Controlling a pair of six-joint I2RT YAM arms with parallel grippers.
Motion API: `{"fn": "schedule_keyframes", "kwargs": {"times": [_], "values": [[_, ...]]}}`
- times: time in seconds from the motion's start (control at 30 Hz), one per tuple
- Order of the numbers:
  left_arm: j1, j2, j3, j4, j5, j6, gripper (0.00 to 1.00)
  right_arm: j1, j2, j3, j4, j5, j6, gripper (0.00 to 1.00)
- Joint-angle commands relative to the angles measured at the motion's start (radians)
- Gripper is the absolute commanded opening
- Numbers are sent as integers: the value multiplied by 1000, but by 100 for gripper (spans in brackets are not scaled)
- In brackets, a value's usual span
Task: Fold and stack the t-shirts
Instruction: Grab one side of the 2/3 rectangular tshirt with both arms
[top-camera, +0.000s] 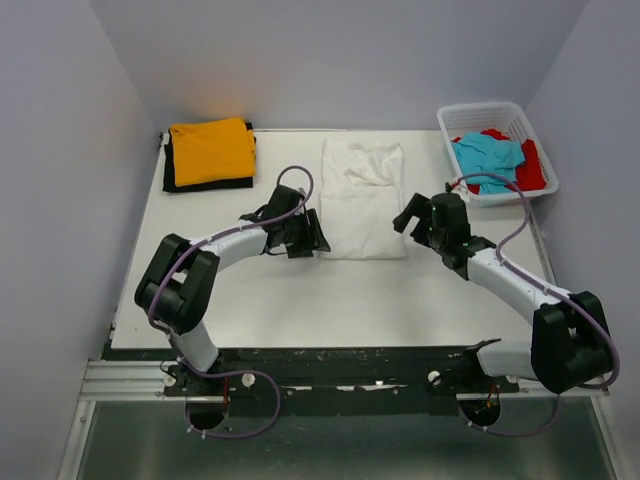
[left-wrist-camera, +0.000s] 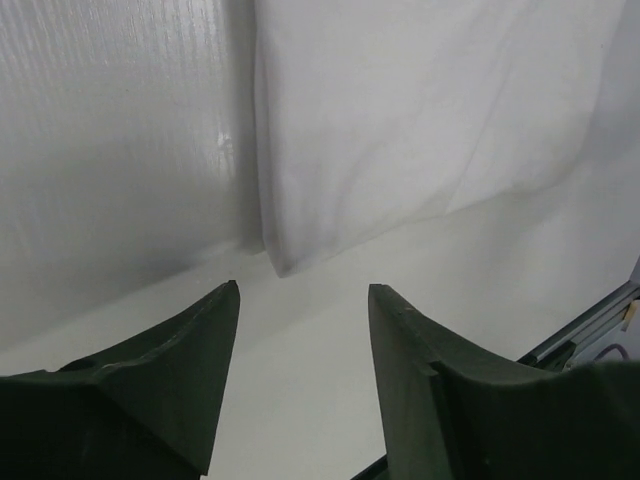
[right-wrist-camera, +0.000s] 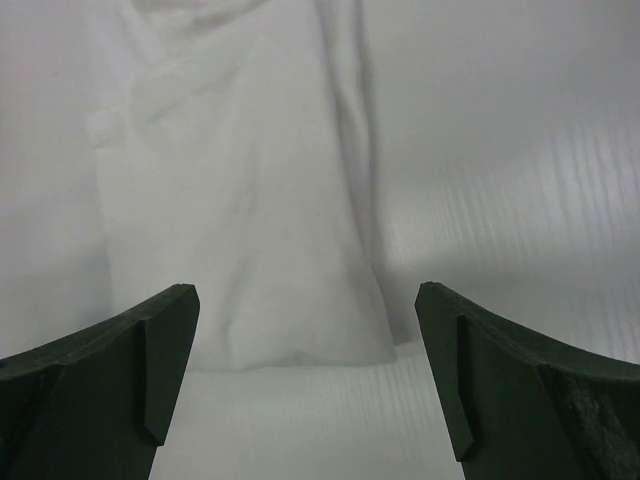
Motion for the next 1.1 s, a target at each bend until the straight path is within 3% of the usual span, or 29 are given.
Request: {"fn": "schedule_keyframes", "kwargs": {"times": [0.0,0.43,0.47,0.53,0.63,0.73,0.87,0.97,1.07], "values": [[-18,52,19,3,-21,-38,53,-5,-74,-138,-28,60,101,100],[-43,167,108,-59,-71,-46,30,-5,-50,-214,-39,29,114,100],[-42,173,118,-64,-72,-42,23,-6,-49,-220,-37,19,117,99],[-43,188,131,-69,-72,-40,0,-5,-42,-231,-28,-8,118,97],[-43,205,135,-46,-55,-28,0,-6,-16,-249,26,-44,111,90],[-43,208,133,-27,-33,-24,0,-5,38,-220,39,-77,96,81],[-43,202,116,-11,-37,-22,0,-5,108,-217,97,-122,102,59],[-43,192,100,-4,-39,-14,0,-5,141,-216,102,-106,108,28],[-43,160,65,11,-44,-12,0,-5,132,-233,94,-136,106,5]]}}
